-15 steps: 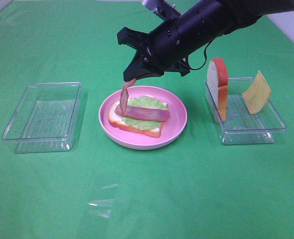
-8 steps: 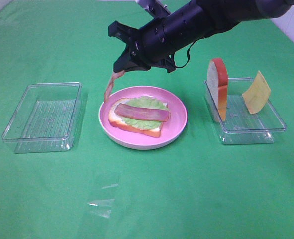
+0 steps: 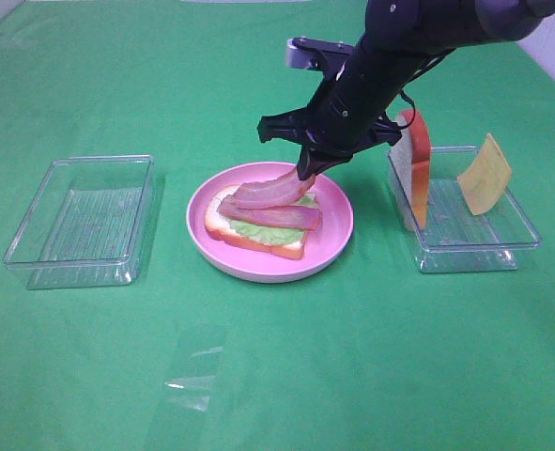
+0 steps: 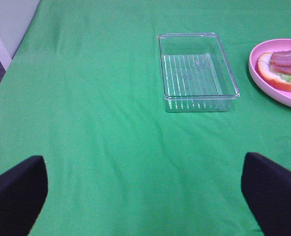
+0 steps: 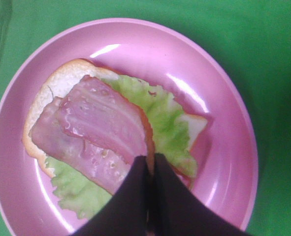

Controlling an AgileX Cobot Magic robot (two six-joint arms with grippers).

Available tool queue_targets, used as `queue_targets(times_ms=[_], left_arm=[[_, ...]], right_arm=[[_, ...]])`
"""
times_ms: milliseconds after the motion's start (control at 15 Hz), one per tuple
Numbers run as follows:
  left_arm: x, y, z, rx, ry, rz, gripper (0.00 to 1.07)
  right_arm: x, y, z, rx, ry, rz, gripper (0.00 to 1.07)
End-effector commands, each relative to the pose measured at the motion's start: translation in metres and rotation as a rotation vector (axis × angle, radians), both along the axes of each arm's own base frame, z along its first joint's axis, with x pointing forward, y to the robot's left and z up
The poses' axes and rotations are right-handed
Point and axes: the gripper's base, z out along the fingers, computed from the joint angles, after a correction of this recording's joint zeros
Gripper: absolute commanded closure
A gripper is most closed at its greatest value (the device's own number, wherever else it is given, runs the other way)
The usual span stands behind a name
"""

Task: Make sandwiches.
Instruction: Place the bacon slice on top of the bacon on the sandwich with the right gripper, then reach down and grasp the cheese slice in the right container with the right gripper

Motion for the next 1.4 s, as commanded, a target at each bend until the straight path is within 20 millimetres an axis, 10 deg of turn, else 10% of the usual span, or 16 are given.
queue_targets(times_ms=[67, 267, 333, 467, 800, 1133, 1400], left_arm=[[-0.002, 0.000, 0.000, -0.003, -0.019, 0.005, 0.06], [-0.002, 0.000, 0.000, -0.003, -0.019, 0.005, 0.06], [-0.002, 0.000, 0.000, -0.003, -0.019, 0.005, 0.06], [-0.002, 0.000, 0.000, -0.003, -0.019, 0.005, 0.06], [-0.002, 0.000, 0.000, -0.003, -0.019, 0.005, 0.06], [-0.002, 0.000, 0.000, -0.003, -0.019, 0.005, 0.06], [-0.002, 0.000, 0.000, -0.003, -0.019, 0.005, 0.06]], right_arm=[[-0.001, 0.001, 0.003, 0.001, 0.010, -0.007, 1.07], [-0.001, 0.001, 0.002, 0.007, 0.020, -0.009, 1.07], [-0.002, 0.001, 0.002, 0.002, 0.032, -0.003, 0.62], [-0.004, 0.001, 0.004, -0.010, 0.046, 0.032, 0.10], [-0.001, 0.006, 0.042, -0.018, 0.072, 0.133, 0.11], [0.002, 0.002, 0.143, -0.052, -0.069, 0.232, 0.11], [0.001, -0.040, 0.201, -0.206, -0.176, 0.147, 0.11]])
